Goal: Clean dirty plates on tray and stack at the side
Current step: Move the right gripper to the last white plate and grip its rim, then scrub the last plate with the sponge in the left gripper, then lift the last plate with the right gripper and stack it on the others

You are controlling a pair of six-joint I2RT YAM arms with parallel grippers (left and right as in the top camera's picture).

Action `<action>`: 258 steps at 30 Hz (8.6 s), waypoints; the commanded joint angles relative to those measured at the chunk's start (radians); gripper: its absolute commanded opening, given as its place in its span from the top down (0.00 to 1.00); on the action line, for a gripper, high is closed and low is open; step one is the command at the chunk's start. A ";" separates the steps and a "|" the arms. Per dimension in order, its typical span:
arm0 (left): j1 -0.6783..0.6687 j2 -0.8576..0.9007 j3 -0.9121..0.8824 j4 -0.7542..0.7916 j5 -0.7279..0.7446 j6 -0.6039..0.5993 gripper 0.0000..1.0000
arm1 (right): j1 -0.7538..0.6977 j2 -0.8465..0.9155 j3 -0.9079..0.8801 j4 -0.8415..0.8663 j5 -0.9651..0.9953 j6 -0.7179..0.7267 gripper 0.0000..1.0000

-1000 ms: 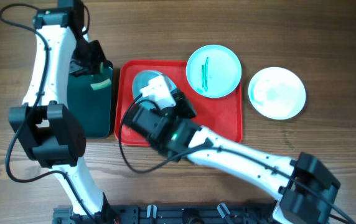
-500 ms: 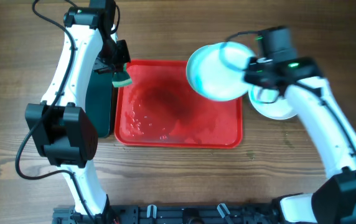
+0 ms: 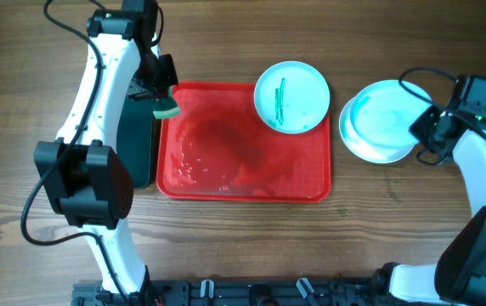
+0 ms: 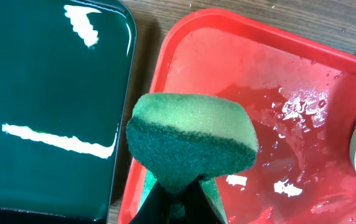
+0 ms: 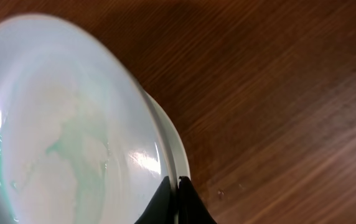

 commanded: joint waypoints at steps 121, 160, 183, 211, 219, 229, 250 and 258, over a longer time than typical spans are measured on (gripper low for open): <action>-0.136 -0.005 -0.248 0.282 0.008 0.032 0.96 | 0.771 0.576 0.407 0.003 -0.386 0.098 0.96; -0.181 -0.005 -0.586 0.826 -0.071 0.051 0.96 | 0.771 0.576 0.407 -0.003 -0.386 0.092 0.96; -0.220 -0.005 -0.586 0.530 -0.013 0.184 0.96 | 0.772 0.576 0.407 -0.006 -0.389 0.089 0.96; -0.171 -0.005 -0.586 0.813 -0.244 -0.084 0.96 | 0.777 0.578 0.407 0.010 -0.452 0.092 0.96; -0.127 -0.005 -0.586 0.470 -0.013 0.057 0.96 | 0.767 0.578 0.407 0.011 -0.450 0.085 0.96; -0.127 -0.006 -0.584 0.450 0.591 0.479 0.96 | 0.764 0.578 0.407 0.010 -0.493 0.068 0.96; 0.003 -0.063 -0.177 0.209 0.063 0.078 0.96 | 0.789 0.263 0.407 -0.148 0.015 0.024 0.96; 0.003 -0.062 -0.178 0.211 0.063 0.077 0.96 | 1.016 0.129 0.407 -0.276 0.805 0.018 0.96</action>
